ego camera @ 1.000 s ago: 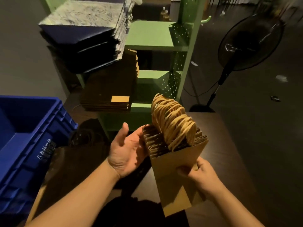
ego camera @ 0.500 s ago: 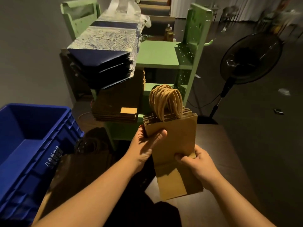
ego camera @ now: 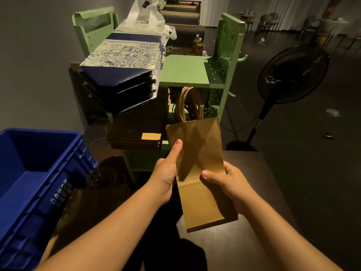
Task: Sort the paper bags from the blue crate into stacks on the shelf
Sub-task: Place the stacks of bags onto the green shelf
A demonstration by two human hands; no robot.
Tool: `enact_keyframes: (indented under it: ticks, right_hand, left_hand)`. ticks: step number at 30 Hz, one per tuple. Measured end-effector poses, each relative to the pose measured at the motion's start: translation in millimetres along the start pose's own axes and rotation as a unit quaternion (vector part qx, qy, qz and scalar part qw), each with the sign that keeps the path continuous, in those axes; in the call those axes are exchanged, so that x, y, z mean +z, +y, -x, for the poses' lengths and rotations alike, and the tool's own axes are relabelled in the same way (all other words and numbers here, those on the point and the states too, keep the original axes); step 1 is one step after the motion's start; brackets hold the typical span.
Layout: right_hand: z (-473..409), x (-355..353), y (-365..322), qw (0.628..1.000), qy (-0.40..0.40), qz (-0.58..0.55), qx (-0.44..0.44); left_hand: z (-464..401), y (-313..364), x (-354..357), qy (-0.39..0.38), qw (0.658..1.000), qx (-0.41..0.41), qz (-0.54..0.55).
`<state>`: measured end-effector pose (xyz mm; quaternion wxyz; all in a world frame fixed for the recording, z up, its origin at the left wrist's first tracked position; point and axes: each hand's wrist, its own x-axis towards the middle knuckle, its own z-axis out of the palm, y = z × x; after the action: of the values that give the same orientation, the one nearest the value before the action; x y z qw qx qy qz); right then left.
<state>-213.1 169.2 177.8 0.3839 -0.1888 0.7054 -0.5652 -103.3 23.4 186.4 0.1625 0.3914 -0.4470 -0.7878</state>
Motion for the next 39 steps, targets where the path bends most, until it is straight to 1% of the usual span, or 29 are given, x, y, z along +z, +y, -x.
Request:
enact_keyframes:
  ticks: [5,8,11,15,22,28,31,34,39]
  right_hand:
    - [-2,0,-13,1.000,-0.006,0.011,0.008]
    - [-2,-2,-17,1.000,-0.007,0.008,0.009]
    - [-2,-4,-17,1.000,0.000,0.006,-0.007]
    - [-6,0,-19,1.000,0.005,-0.008,-0.012]
    - [-17,17,-28,0.998,0.019,-0.049,0.038]
    - [-28,17,-33,0.995,0.019,-0.048,0.081]
    - [-27,14,-36,0.994,0.006,-0.062,0.088]
    - [-22,12,-37,0.994,-0.019,-0.064,0.084]
    - [-15,8,-26,0.996,-0.030,-0.027,0.082]
  left_hand:
    - [0,6,1,0.026,1.000,-0.001,0.015]
    - [1,6,2,0.038,0.999,0.002,0.003]
    - [-4,1,1,0.062,0.998,0.024,-0.012]
    - [-9,4,1,0.061,0.998,0.024,-0.017]
    - [-4,10,-2,0.024,0.999,-0.036,-0.006]
    - [-5,17,-6,0.027,0.997,-0.075,-0.015]
    - [-2,21,-7,0.025,0.997,-0.076,-0.017]
    - [0,22,-9,-0.010,0.997,-0.076,-0.004]
    - [7,27,-1,-0.036,0.998,-0.046,0.023]
